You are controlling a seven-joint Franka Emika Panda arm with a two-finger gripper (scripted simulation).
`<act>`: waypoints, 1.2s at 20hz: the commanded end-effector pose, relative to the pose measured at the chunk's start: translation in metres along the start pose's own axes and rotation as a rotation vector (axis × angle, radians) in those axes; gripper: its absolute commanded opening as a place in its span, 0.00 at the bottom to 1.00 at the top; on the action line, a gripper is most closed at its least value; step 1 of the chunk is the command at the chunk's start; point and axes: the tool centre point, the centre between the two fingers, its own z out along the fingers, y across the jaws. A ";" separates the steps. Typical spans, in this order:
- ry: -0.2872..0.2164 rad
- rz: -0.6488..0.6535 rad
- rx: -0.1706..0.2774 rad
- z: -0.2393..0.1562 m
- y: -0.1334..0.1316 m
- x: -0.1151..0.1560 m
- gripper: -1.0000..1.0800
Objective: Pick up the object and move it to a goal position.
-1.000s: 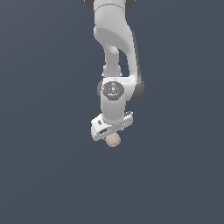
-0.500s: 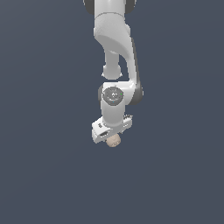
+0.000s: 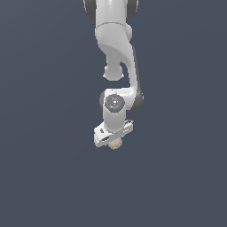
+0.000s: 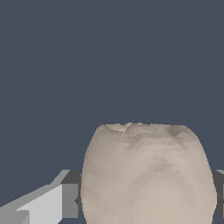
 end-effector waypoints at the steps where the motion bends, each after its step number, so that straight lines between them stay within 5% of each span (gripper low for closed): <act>1: 0.000 -0.001 0.000 0.000 0.000 0.000 0.00; 13: 0.001 0.000 -0.001 -0.006 0.006 -0.002 0.00; 24: 0.001 -0.001 0.001 -0.073 0.078 -0.030 0.00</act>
